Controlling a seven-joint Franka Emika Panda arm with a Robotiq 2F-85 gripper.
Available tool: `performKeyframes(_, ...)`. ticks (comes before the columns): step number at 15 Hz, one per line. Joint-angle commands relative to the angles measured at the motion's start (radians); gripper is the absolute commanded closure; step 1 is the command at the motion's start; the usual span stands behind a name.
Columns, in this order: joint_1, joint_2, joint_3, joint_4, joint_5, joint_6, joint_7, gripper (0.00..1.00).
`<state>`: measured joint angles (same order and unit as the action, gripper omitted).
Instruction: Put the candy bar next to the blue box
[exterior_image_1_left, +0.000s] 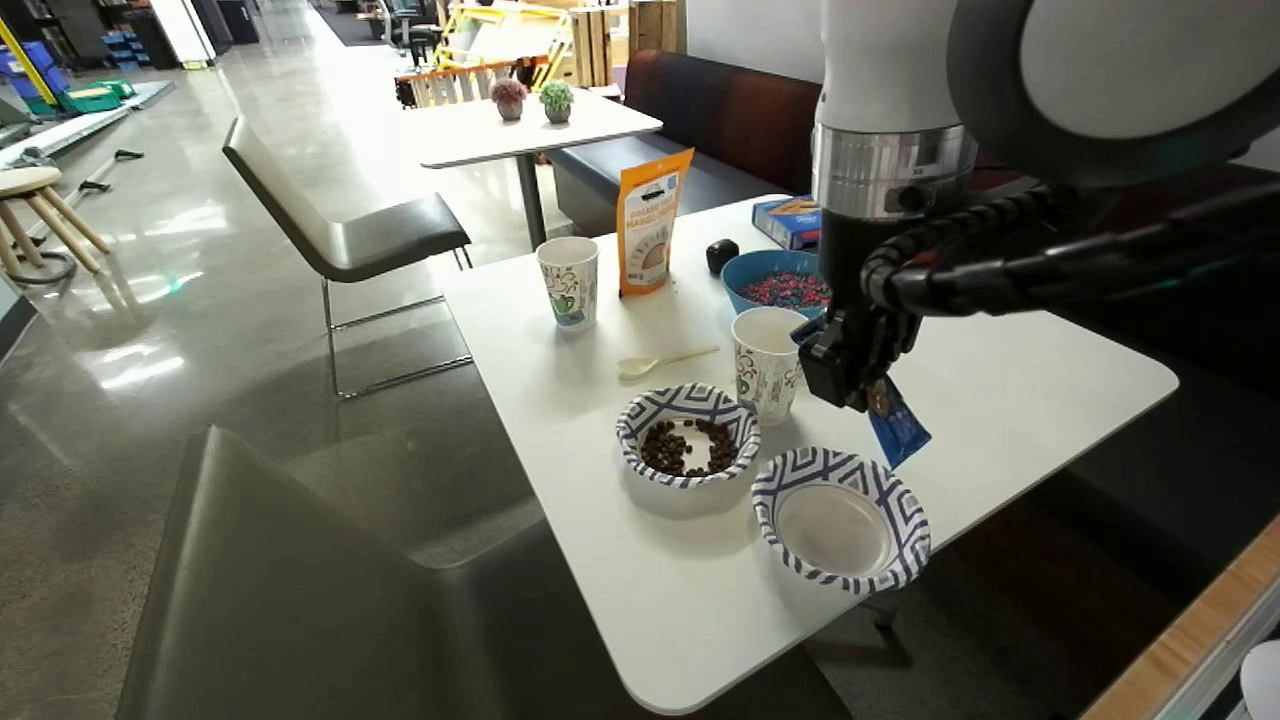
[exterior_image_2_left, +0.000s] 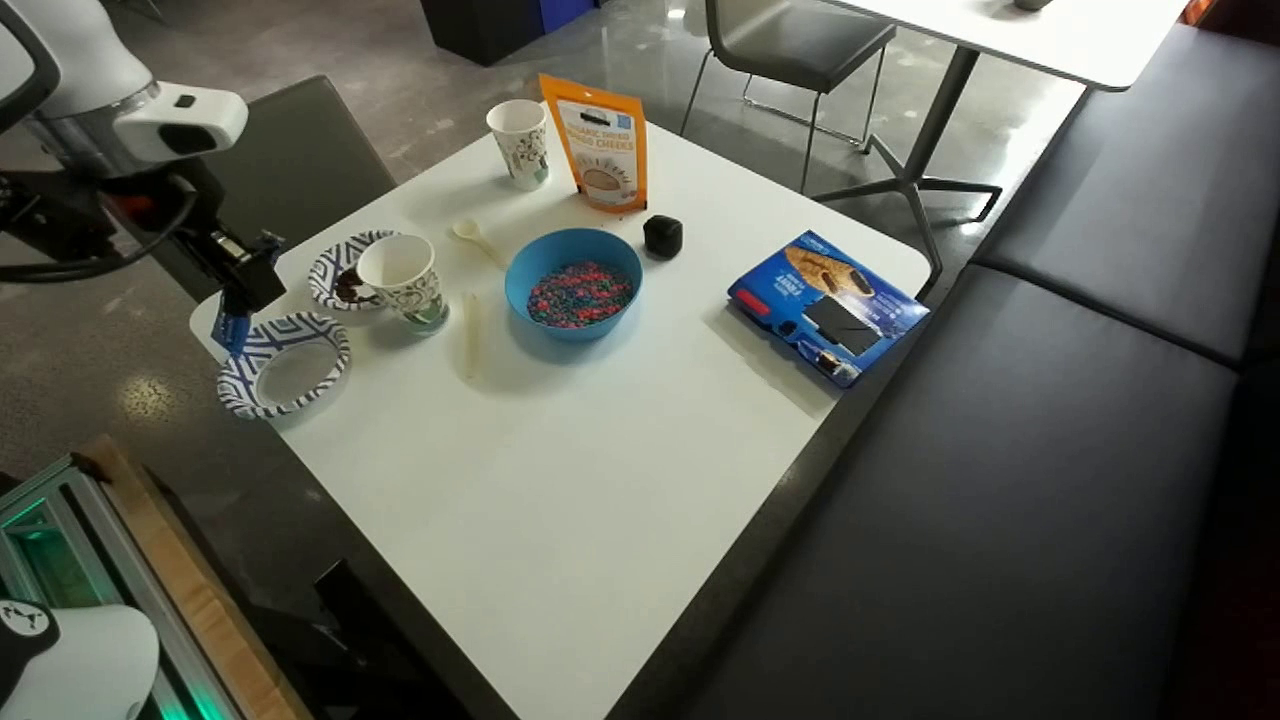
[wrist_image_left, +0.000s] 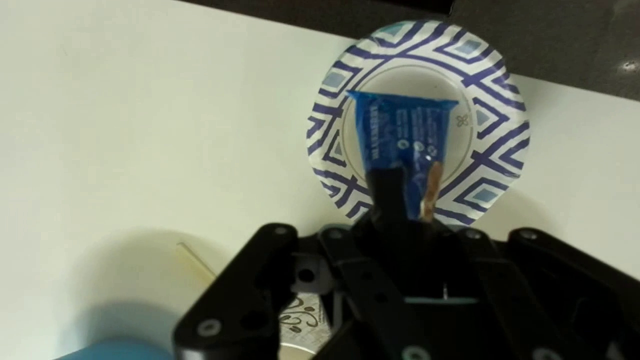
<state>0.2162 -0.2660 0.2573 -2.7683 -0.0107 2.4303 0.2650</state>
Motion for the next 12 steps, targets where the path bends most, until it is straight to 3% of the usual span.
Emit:
performKeyframes(1,-0.002,-0.002,0.002,0.000,0.001,-0.002,0.001,0.98)
performKeyframes(4,-0.049,-0.037,-0.049,0.012,0.003,-0.011,-0.012,0.98)
performKeyframes(7,-0.104,-0.038,-0.144,0.035,0.054,-0.032,-0.066,0.98)
performKeyframes(12,-0.224,0.024,-0.278,0.113,0.108,-0.082,-0.076,0.98)
